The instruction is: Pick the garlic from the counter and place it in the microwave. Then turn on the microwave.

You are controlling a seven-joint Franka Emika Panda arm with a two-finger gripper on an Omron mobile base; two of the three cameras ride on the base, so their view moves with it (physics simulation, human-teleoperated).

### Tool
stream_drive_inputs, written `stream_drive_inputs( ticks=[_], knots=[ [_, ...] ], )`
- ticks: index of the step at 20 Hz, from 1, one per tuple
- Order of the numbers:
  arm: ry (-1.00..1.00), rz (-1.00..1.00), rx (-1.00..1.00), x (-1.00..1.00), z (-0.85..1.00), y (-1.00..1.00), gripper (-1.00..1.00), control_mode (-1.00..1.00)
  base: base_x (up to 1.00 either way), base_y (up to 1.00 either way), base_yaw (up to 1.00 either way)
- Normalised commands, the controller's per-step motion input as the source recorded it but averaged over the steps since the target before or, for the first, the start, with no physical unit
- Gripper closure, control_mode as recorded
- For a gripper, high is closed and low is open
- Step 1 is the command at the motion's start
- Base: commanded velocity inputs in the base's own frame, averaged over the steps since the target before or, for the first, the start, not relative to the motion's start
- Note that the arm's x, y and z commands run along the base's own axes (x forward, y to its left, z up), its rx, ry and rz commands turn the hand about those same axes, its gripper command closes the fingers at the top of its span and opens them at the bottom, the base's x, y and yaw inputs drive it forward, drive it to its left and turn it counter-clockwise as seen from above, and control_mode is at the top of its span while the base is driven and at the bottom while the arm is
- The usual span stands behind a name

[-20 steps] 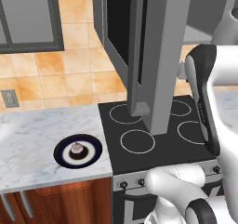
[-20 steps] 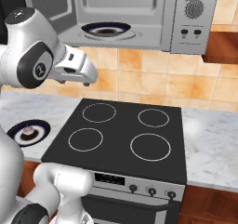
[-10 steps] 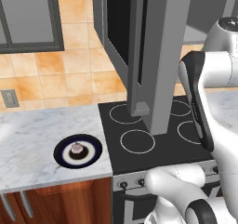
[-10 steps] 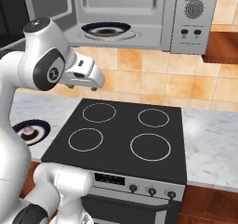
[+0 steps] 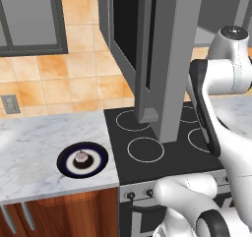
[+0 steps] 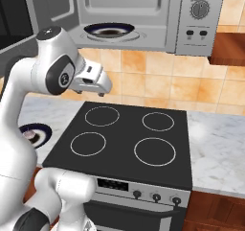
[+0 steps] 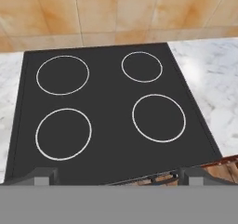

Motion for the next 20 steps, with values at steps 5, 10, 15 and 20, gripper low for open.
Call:
stream_drive_inputs(
  ticks=[5,10,15,20],
  knots=[
    [0.02,-0.02,0.0,0.18,-0.05,0.0,-1.0,-1.0,0.0,0.0,0.0],
    [0.0,0.0,0.0,0.16,-0.11,0.0,-1.0,-1.0,0.0,0.0,0.0],
    [0.0,0.0,0.0,0.16,-0.21,0.0,-1.0,-1.0,0.0,0.0,0.0],
    [0.02,-0.01,-0.02,0.13,-0.27,0.0,-1.0,-1.0,0.0,0.0,0.0]
  ],
)
